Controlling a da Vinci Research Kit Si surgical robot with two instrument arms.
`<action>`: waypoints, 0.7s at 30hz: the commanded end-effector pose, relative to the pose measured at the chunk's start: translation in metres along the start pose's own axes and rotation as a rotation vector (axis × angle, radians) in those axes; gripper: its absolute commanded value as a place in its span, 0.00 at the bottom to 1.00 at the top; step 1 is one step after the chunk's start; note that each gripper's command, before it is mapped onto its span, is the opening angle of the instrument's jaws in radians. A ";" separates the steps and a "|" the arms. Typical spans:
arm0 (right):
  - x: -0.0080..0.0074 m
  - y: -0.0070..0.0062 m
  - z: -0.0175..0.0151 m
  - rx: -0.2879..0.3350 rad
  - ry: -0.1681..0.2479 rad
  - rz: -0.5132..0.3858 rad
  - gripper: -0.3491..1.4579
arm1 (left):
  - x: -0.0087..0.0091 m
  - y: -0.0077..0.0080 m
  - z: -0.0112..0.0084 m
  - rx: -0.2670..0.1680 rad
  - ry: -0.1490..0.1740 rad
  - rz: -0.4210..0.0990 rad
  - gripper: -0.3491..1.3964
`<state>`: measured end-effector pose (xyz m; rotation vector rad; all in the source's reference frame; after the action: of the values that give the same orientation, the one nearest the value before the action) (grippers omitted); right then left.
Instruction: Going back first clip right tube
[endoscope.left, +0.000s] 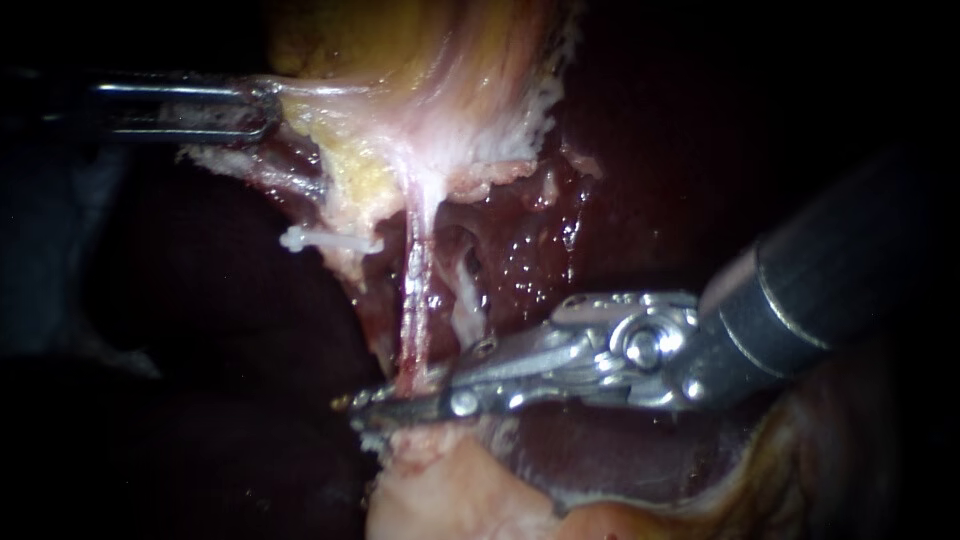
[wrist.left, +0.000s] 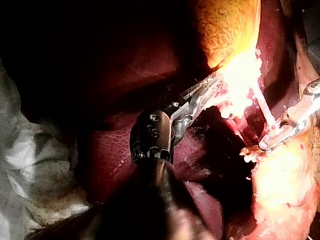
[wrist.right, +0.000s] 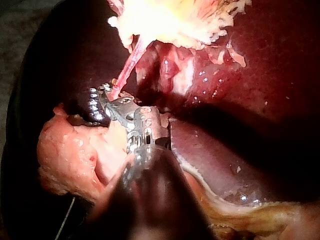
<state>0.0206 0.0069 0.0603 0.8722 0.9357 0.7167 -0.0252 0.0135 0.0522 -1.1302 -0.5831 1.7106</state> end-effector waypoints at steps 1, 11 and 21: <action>0.0000 0.0000 0.0000 0.000 0.000 0.000 0.00 | 0.0000 0.0000 0.0000 0.000 0.000 0.000 0.00; -0.0005 0.0003 0.0003 0.024 0.011 -0.005 0.14 | 0.0000 0.0000 0.0000 0.000 0.000 0.000 0.00; -0.0025 0.0021 0.0028 0.072 0.065 -0.028 0.46 | 0.0000 0.0000 -0.0001 0.000 0.000 0.000 0.00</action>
<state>0.0217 0.0048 0.0643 0.8981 1.0355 0.6942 -0.0251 0.0135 0.0521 -1.1300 -0.5833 1.7105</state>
